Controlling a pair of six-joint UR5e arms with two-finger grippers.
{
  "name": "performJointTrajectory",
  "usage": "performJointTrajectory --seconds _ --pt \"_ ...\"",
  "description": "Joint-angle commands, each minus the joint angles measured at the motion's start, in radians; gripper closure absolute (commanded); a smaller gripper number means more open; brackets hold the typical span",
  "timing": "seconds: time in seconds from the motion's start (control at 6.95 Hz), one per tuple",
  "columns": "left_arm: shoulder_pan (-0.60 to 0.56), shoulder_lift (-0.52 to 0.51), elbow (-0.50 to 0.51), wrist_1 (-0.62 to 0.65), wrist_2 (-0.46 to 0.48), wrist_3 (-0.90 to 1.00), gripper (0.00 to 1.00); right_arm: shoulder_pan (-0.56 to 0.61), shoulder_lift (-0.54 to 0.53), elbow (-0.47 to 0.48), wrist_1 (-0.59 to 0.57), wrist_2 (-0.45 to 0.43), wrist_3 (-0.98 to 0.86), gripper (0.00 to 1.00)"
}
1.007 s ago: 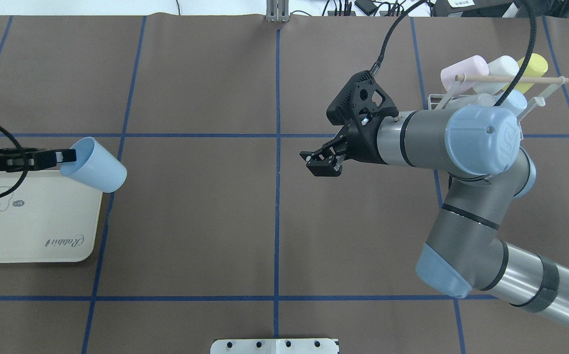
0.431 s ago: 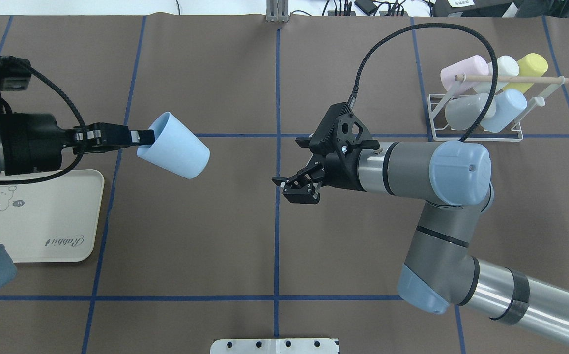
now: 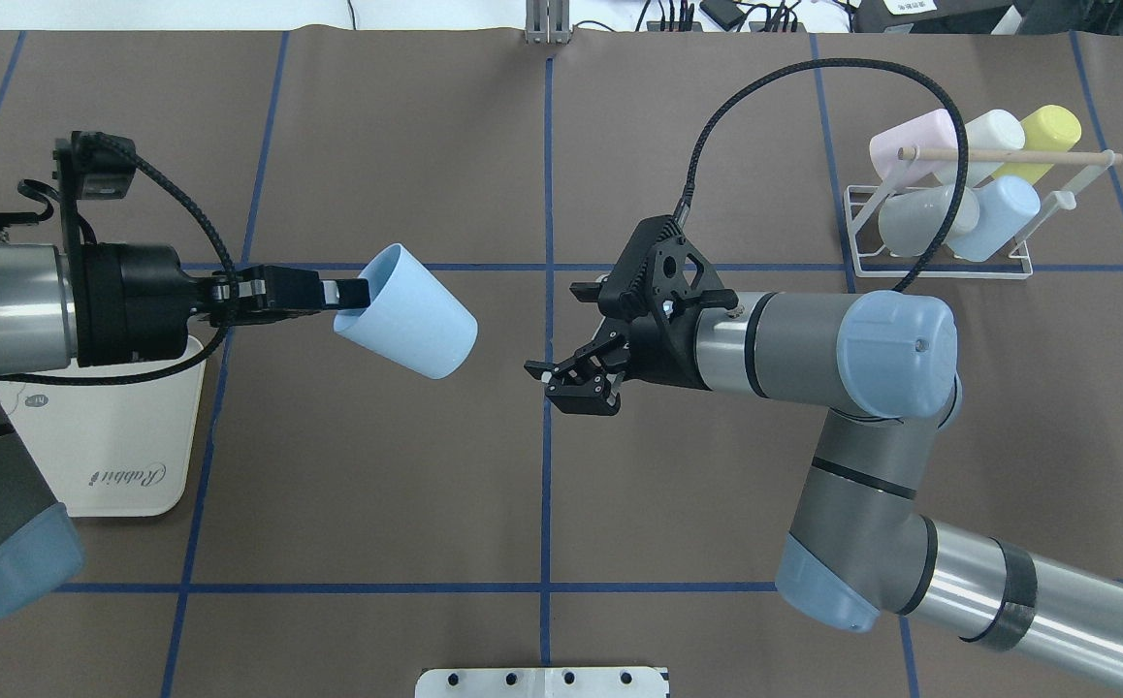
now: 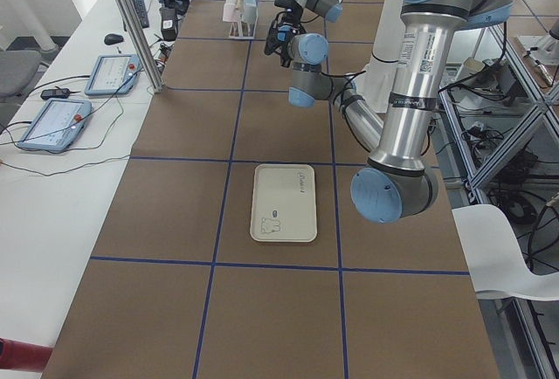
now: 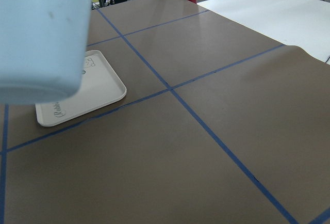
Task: Transfer IKEA cup to right arm and place on rack
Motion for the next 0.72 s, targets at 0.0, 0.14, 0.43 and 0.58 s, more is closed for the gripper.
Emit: performJointTrajectory --seconds 0.0,0.14,0.43,0.58 --pt "0.070 -0.047 0.043 0.000 0.098 0.000 1.00 -0.013 0.014 0.004 0.002 -0.002 -0.003 0.04" --pt "0.088 -0.066 0.057 0.002 0.115 0.000 1.00 -0.027 0.011 -0.009 0.072 -0.005 -0.006 0.04" --pt "0.089 -0.075 0.069 0.002 0.117 -0.001 1.00 -0.045 0.005 -0.056 0.189 -0.016 -0.011 0.04" --pt "0.096 -0.075 0.083 0.002 0.119 0.000 1.00 -0.059 0.008 -0.058 0.202 -0.040 -0.014 0.04"
